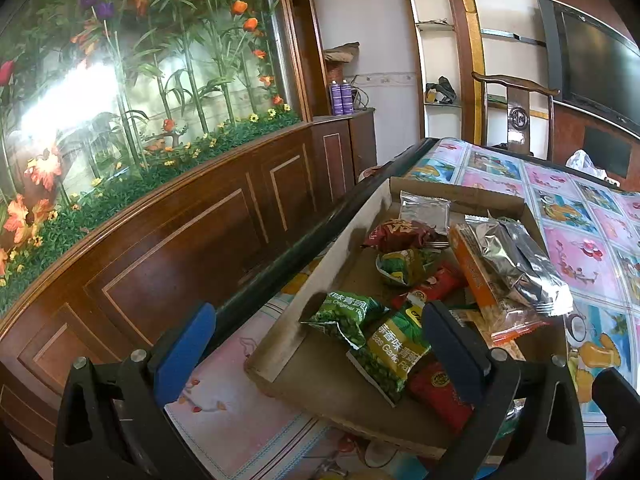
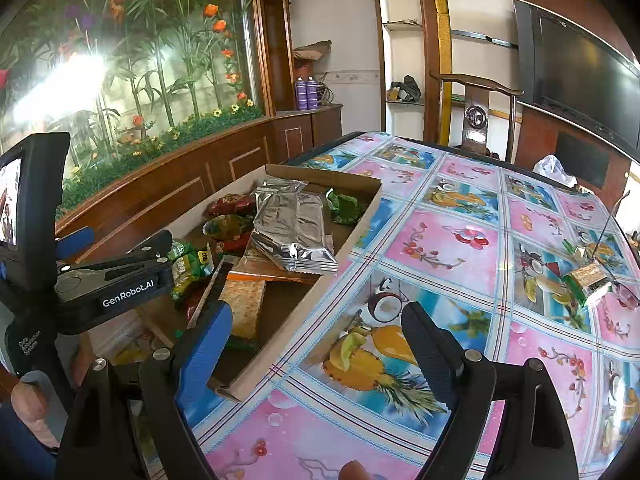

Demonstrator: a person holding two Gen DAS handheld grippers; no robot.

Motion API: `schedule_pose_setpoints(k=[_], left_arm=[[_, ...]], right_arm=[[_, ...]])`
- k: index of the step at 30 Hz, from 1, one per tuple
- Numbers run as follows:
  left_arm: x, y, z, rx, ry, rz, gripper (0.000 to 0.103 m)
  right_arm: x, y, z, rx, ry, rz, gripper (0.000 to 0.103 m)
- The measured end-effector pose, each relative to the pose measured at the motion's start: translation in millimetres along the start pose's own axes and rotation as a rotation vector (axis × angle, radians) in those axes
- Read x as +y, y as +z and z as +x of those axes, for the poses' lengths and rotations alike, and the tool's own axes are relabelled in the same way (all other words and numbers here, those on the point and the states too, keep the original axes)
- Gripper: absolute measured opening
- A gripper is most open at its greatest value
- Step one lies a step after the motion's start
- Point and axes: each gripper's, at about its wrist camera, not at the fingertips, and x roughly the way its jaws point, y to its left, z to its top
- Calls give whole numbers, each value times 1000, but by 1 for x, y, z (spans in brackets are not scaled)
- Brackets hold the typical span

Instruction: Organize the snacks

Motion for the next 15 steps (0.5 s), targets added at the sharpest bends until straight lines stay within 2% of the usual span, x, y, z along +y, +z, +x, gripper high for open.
schedule_pose_setpoints(k=[10,15], left_arm=[[-1,-1,-3,-19,15,14,103],[-7,1,-6,-34,19,46,103]], right_arm=[[-5,-1,1,3,-10,2,90],[-16,-2,4,17,-28,48,90]])
